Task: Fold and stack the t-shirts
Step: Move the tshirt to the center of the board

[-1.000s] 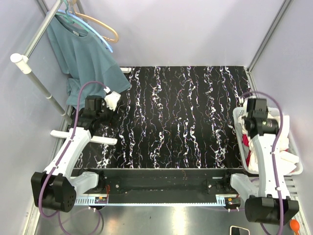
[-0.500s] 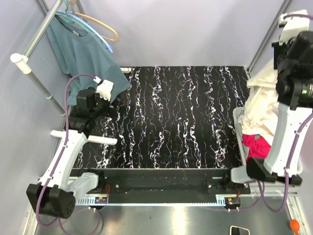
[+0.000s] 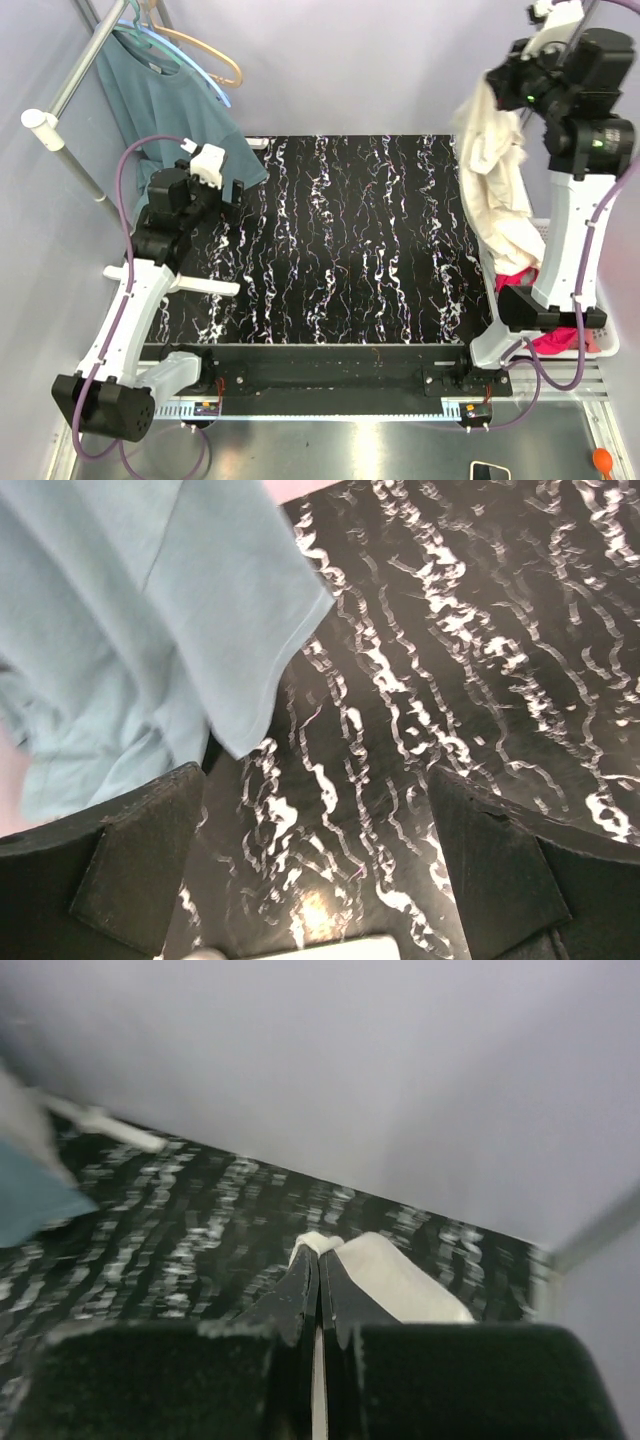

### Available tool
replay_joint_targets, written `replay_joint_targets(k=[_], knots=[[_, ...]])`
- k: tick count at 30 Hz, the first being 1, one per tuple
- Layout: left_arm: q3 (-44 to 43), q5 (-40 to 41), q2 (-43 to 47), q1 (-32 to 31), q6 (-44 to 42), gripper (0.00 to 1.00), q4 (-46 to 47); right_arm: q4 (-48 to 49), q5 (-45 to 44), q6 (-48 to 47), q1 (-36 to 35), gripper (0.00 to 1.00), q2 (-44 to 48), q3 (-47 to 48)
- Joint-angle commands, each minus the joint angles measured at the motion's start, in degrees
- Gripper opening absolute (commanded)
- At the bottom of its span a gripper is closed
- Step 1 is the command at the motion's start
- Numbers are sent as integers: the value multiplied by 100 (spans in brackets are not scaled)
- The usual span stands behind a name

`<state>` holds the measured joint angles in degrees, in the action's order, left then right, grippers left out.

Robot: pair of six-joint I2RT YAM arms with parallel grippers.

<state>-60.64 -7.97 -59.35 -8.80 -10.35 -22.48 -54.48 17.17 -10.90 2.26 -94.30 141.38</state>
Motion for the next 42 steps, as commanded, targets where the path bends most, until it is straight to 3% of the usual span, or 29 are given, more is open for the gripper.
replay_joint_targets(k=[1, 7, 14, 15, 16, 17, 18, 19, 21, 26, 32, 36, 42], knots=[[-272, -548, -217, -61, 86, 99, 209, 912, 920, 1037, -866, 0, -185, 250], [-290, -346, -358, -78, -90, 99, 165, 1026, 499, 747, -1859, 0, -633, 827], [-229, -311, -559, -87, -187, 99, 174, 922, 585, 764, -2142, 0, -1125, 997], [-237, -311, -586, -87, -213, 99, 165, 869, 664, 764, -2203, 4, -1143, 936], [-246, -311, -621, -87, -222, 99, 165, 782, 665, 651, -2273, 13, -1126, 735], [-264, -302, -674, -87, -231, 99, 165, 746, 648, 546, -2378, 28, -1099, 594], [-299, -311, -700, -96, -248, 99, 165, 693, 595, 432, -2423, 60, -1064, 279], [-316, -311, -718, -96, -266, 99, 165, 623, 569, 239, -2441, 77, -986, 119], [-352, -311, -762, -105, -275, 99, 165, 535, 403, 71, -2441, 100, -897, -319], [-334, -328, -814, -192, -327, 99, 139, -316, -447, -676, -2432, 100, -844, -751], [-387, -223, -1201, -438, -389, 99, 86, -442, -1637, -1336, -2441, 96, -476, -2876], [-589, -83, -1614, -754, -371, 99, 24, 419, -1270, -1249, -2441, 95, 43, -4615], [-843, 401, -2413, -1107, -442, 99, 51, 816, 38, -854, -2441, 87, -61, -5042]])
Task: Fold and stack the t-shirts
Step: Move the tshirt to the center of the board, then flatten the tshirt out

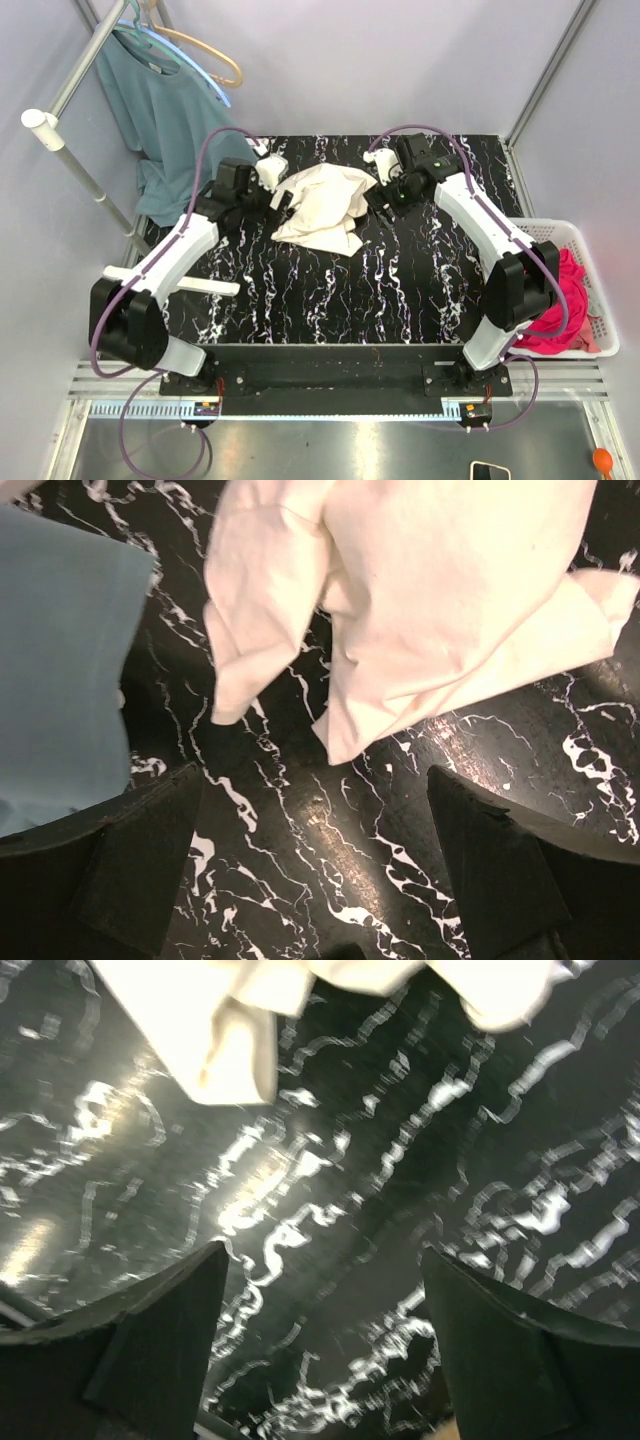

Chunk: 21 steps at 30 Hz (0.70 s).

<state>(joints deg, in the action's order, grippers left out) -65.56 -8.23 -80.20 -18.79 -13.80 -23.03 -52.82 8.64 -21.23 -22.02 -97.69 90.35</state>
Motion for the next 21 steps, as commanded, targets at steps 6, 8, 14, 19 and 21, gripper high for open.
replay_joint_targets(k=[6, 8, 14, 19, 21], knots=[[-396, 761, -663, -116, -175, 98, 272, 711, 1305, 286, -13, 70, -548, 255], [-379, 805, -742, -116, -219, 98, 351, 755, 1481, 278, -22, 65, -830, 290], [-308, 1157, -1023, -99, -526, 98, 623, 992, 1553, 251, -48, 59, -1454, 352], [-255, 1184, -1287, 76, -720, 98, 861, 1186, 1491, 199, -48, 56, -1727, 326], [-290, 1104, -1348, 173, -694, 98, 879, 1212, 1544, 225, -48, 56, -1788, 317]])
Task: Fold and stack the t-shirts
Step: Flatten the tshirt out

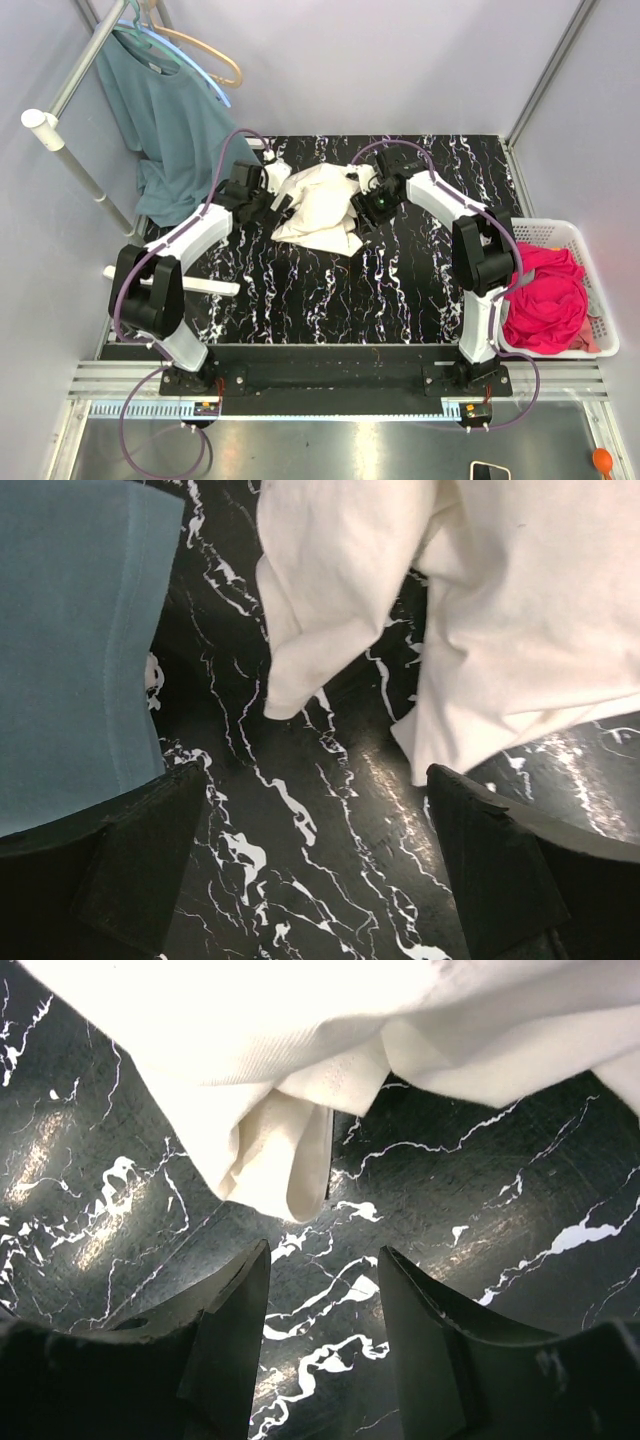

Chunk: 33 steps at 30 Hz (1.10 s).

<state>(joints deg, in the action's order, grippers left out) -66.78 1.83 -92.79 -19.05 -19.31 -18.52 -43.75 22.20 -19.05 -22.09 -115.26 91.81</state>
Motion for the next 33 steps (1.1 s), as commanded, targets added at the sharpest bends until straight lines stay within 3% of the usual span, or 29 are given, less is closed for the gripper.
replay_joint_targets(k=[1, 26, 29, 30, 33], knots=[[-168, 99, -116, 217, -152, 98, 420, 297, 215, 24, -41, 56, -49, 162], [148, 231, -327, 314, -433, 97, 692, 745, 391, 244, -331, 58, -629, -216], [157, 231, -345, 340, -424, 97, 736, 762, 364, 217, -340, 41, -647, -243], [157, 231, -362, 349, -424, 97, 762, 754, 347, 209, -331, 24, -629, -260], [139, 204, -432, 367, -442, 97, 815, 710, 216, 191, -331, 1, -506, -321]])
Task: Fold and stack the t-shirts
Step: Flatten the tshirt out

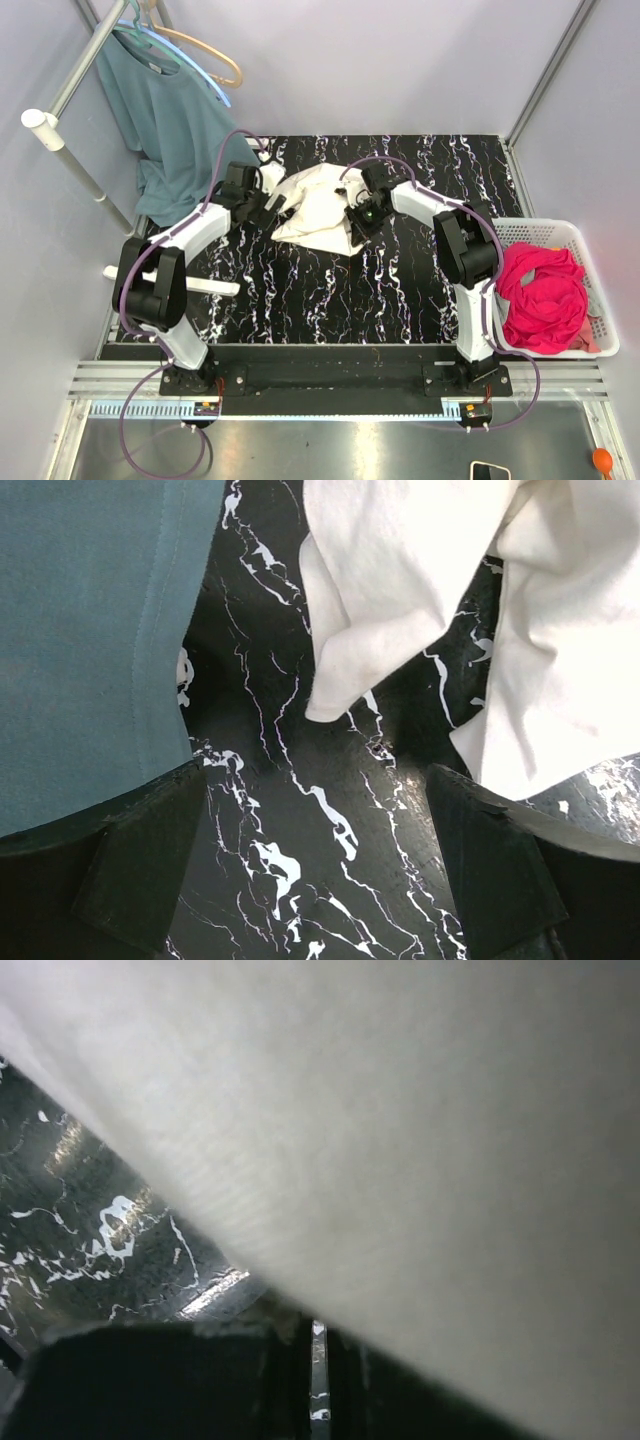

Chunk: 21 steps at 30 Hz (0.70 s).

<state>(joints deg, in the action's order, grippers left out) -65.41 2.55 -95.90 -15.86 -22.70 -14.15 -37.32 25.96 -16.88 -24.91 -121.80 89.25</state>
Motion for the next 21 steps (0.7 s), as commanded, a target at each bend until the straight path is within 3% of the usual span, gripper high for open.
replay_joint_targets(k=[1, 11, 18, 21], knots=[[-33, 106, -148, 48, -112, 97, 387, 58, -257, -25, -49, 0, 191, -92], [-850, -193, -1378, 144, -507, 94, 308, -231, -829, -122, -49, 0, 1315, -663], [-1369, -562, -1809, 232, -648, 91, 141, -381, -890, -87, -49, 0, 1580, -752], [-1457, -702, -1915, 232, -613, 86, 27, -416, -934, -96, -49, 0, 1571, -752]])
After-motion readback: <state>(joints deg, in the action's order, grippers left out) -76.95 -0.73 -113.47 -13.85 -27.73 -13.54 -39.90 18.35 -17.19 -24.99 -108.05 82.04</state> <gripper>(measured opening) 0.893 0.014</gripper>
